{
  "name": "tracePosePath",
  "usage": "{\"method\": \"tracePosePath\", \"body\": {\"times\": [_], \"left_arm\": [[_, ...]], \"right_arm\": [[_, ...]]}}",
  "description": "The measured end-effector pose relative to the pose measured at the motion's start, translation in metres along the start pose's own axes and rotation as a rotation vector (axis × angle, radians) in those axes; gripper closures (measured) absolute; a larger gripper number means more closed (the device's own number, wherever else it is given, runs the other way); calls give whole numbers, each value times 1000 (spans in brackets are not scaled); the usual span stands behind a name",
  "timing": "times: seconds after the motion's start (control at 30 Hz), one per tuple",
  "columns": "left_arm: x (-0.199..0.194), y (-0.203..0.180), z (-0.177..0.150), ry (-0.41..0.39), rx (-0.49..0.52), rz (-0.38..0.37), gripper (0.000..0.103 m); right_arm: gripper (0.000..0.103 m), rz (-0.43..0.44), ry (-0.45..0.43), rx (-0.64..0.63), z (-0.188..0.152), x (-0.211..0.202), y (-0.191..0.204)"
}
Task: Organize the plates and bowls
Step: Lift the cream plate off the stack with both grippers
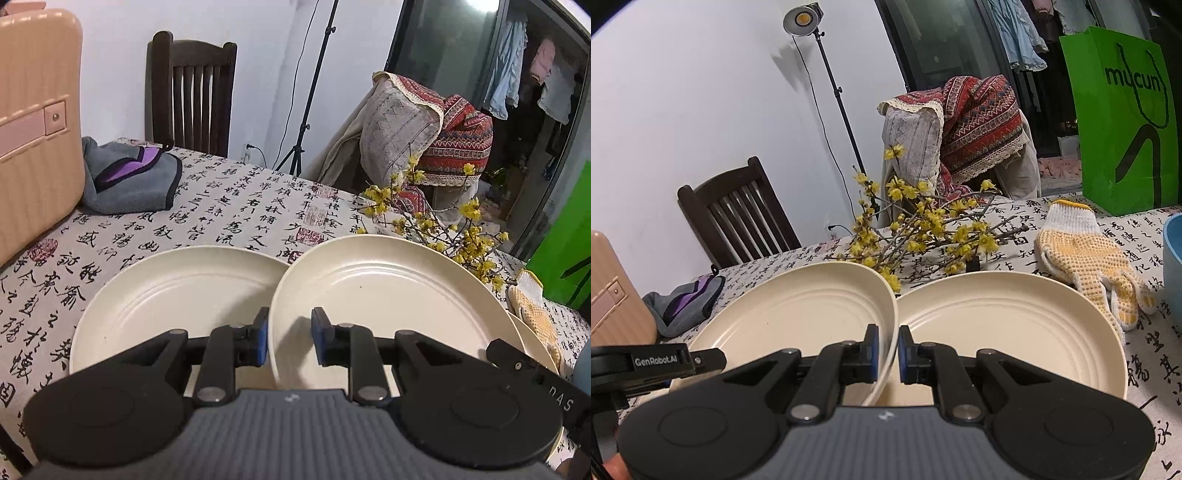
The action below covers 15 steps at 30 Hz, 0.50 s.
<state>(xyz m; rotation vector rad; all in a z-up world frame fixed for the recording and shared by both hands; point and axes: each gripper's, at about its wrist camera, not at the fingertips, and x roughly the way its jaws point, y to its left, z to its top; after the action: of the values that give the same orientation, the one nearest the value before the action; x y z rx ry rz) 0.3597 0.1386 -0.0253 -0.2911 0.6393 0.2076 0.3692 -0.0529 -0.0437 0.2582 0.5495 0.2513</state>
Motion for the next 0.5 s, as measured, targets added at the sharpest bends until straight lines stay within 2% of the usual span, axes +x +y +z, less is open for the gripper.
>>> {"method": "tracePosePath", "body": {"times": [0.5], "left_arm": [[-16, -3, 1, -50, 8, -14, 80]], "right_arm": [[93, -2, -49, -7, 0, -16, 3]]}}
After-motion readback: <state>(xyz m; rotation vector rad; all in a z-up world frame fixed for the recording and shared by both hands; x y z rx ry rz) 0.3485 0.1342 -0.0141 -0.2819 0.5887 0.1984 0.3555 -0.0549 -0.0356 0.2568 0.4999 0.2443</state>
